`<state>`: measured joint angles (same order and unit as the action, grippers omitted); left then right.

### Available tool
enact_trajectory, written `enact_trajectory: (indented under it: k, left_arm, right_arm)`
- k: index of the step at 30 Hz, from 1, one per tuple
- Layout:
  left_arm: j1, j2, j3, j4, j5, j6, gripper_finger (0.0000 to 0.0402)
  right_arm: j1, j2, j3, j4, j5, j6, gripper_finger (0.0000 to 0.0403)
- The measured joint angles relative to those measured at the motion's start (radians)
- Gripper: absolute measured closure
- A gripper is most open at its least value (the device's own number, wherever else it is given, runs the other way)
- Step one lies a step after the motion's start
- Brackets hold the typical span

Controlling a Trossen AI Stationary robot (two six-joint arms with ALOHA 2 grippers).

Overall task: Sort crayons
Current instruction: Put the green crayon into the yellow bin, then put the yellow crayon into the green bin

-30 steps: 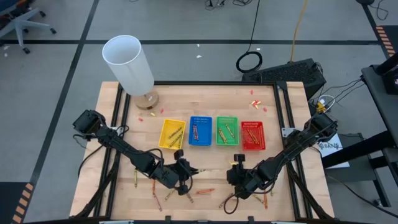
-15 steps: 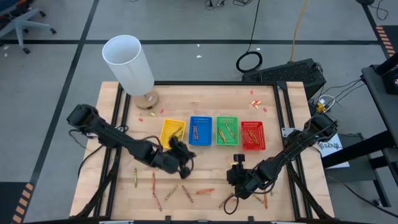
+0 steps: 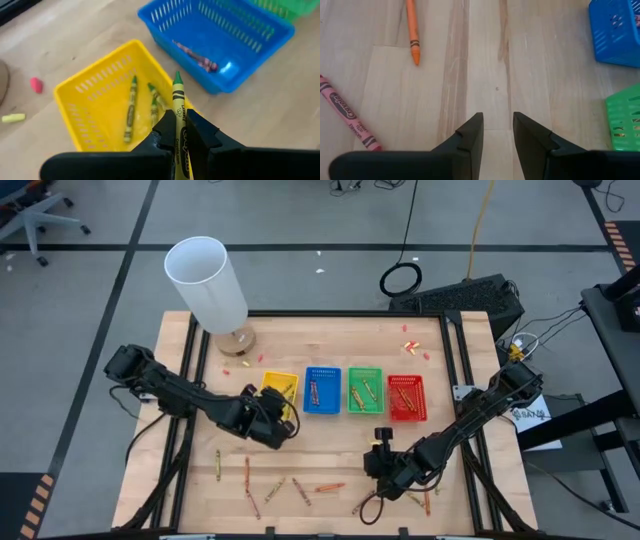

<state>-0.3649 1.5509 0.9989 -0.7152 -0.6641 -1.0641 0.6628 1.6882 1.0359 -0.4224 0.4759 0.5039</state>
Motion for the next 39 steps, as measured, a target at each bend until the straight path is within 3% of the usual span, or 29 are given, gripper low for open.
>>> enact_trajectory:
  k: [10,21,31,39]
  left_arm:
    - [0.043,0.013,-0.103,-0.009,-0.003,-0.213,0.038]
    - [0.056,0.013,-0.146,0.056,-0.003,-0.213,0.0377]
    - [0.057,0.052,-0.146,0.063,-0.035,-0.211,0.0319]
    - [0.028,0.036,-0.146,0.12,-0.037,-0.069,0.0302]
  right_arm:
    - [0.0,0.0,0.0,0.0,0.0,-0.001,0.031]
    - [-0.002,0.0,0.0,0.002,0.052,-0.002,0.031]
    - [-0.002,0.0,0.0,0.043,0.052,-0.03,0.031]
    - [0.0,0.0,0.0,0.043,0.046,-0.029,0.031]
